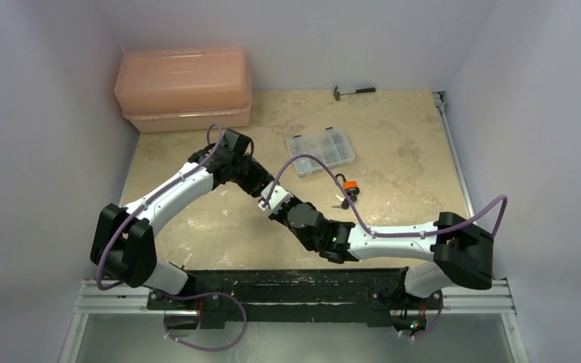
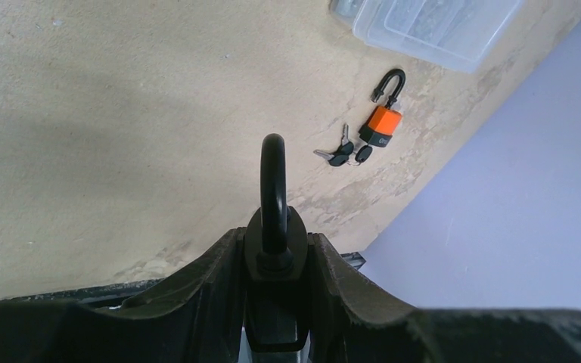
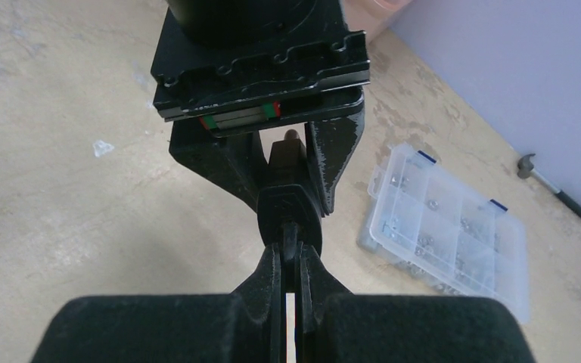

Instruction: Unlock with the key

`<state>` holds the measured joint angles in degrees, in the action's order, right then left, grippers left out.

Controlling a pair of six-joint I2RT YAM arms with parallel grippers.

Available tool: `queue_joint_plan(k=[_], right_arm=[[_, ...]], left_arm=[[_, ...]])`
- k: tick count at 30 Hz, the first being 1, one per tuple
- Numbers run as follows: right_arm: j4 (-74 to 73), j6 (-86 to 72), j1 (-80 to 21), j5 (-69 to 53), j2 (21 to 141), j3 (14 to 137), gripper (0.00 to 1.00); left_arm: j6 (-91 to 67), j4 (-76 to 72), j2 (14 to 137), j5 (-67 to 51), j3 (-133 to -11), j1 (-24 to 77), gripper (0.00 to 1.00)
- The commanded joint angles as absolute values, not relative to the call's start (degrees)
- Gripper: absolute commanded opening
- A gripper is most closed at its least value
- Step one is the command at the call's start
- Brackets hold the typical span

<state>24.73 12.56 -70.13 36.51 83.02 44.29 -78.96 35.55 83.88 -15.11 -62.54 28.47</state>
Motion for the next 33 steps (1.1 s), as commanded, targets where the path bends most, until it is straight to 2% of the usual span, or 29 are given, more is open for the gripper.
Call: queue_joint_plan(k=[1,6,33], right_arm=[[31.5,19.8,-68.9,38.9,83.8,43.5,0.00],[34.1,21.9,-68.8,39.8,82.5,42.2,0.00],[30.8,1.9,-66.0,34.8,81.1,42.4,0.00]], left_arm=[[-79.4,35.9,83.3,-25.5,-65.2,32.5,0.00],[-78.4,36.4,85.1,-25.5,-66.4,33.4,0.00],[-81.3,27.6,85.0,-26.8,-65.1,37.1,0.00]])
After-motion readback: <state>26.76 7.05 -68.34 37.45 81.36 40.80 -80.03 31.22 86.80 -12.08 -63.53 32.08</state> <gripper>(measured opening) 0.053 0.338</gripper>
